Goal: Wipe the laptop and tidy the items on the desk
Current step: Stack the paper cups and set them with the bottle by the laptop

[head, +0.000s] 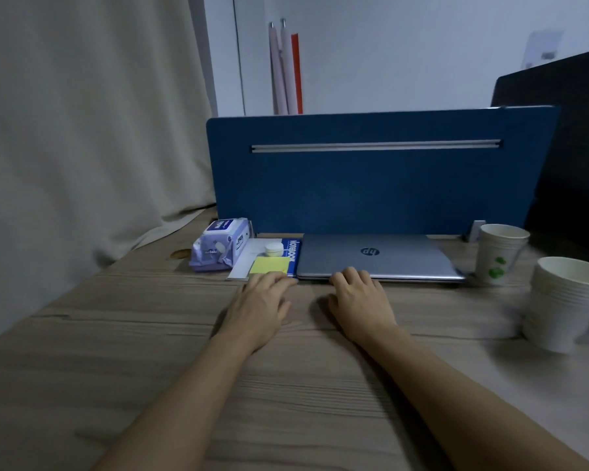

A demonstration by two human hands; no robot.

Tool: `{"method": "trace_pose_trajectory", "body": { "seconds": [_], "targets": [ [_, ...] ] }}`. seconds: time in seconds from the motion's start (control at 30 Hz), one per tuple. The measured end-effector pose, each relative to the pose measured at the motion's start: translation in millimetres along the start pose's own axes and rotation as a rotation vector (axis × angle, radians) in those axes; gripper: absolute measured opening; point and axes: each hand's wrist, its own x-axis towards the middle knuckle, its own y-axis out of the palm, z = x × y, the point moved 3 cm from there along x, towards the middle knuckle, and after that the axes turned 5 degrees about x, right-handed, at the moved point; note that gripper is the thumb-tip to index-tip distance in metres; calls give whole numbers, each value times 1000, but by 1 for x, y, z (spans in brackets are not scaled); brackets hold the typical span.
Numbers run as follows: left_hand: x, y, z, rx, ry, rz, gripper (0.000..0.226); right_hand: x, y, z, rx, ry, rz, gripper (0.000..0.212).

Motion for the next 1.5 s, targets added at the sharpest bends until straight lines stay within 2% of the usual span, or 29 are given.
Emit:
{"method": "trace_pose_trajectory", "body": {
  "seconds": [0.63, 0.77, 0.93, 1.0, 1.13, 1.27, 1.4, 1.5],
  "targets": [
    [-14, 14, -190, -103, 177, 40, 50, -191, -128, -166, -127, 316, -59, 27],
    [-8, 21, -223, -156, 216, 55, 54, -209, -138, -196, 42, 436, -115, 43],
    [4, 32, -243, -273, 223, 140, 65, -201, -134, -220, 351, 635, -160, 78],
    [11, 37, -252, -341, 230, 171, 67, -192, -131, -227, 423, 633, -178, 77],
    [28, 47, -277, -485, 234, 236, 73, -172, -123, -232, 558, 578, -209, 58],
    [48, 61, -299, -597, 255, 290, 71, -152, -112, -234, 625, 512, -220, 52],
    [69, 71, -306, -787, 210, 273, 88, -132, -113, -232, 645, 389, -398, 42],
    [84, 73, -304, -870, 189, 177, 85, -115, -112, -228, 592, 282, -505, 47]
  ]
}}
